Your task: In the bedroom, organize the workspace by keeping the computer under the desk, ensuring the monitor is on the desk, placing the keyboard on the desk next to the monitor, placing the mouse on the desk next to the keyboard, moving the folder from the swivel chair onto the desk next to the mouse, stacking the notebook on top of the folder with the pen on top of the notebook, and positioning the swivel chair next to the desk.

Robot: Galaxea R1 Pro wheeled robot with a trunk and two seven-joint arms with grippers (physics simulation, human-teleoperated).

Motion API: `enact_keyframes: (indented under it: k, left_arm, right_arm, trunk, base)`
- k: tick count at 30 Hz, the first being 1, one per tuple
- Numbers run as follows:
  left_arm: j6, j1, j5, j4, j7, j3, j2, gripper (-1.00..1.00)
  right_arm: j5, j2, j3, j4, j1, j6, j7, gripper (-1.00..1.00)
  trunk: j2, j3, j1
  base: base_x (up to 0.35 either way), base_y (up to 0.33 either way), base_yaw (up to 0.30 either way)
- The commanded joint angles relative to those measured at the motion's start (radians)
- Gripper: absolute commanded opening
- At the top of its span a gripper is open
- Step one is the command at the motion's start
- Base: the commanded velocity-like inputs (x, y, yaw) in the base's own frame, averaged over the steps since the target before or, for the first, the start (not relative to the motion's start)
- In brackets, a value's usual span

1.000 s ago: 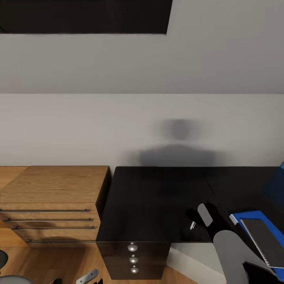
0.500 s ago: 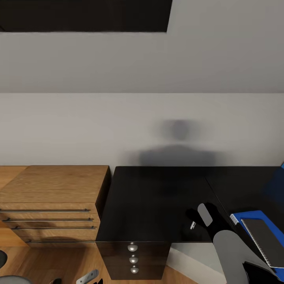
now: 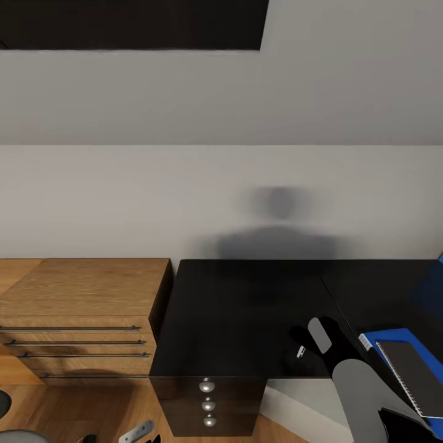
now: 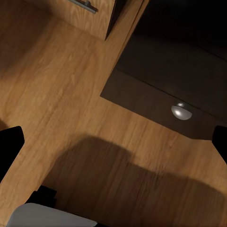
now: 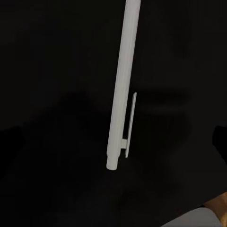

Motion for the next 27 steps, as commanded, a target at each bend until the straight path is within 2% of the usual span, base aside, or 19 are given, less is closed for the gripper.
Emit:
enact_keyframes:
  k: [1,14,27]
  left_arm:
    - [-0.002,-0.001,0.008,0.0,0.0,0.002,-0.001,1.0]
    - [-0.002,-0.001,0.007,0.0,0.0,0.002,0.0,1.0]
    - [-0.002,-0.001,0.008,0.0,0.0,0.002,0.0,1.0]
  right_arm:
    - [-0.011,0.001,-0.003,-0.002,-0.001,0.002,-0.009,1.0]
    - [-0.007,0.006,0.003,-0.002,-0.001,-0.015,-0.017,1.0]
    - [0.045,0.018,0.018,-0.002,-0.001,-0.017,-0.024,1.0]
  trunk:
    - [-0.001,-0.001,0.0]
    - [-0.001,-0.001,0.0]
    - [-0.001,-0.001,0.0]
  base:
    - [0.0,0.0,0.0]
    - [0.0,0.0,0.0]
    - [0.0,0.0,0.0]
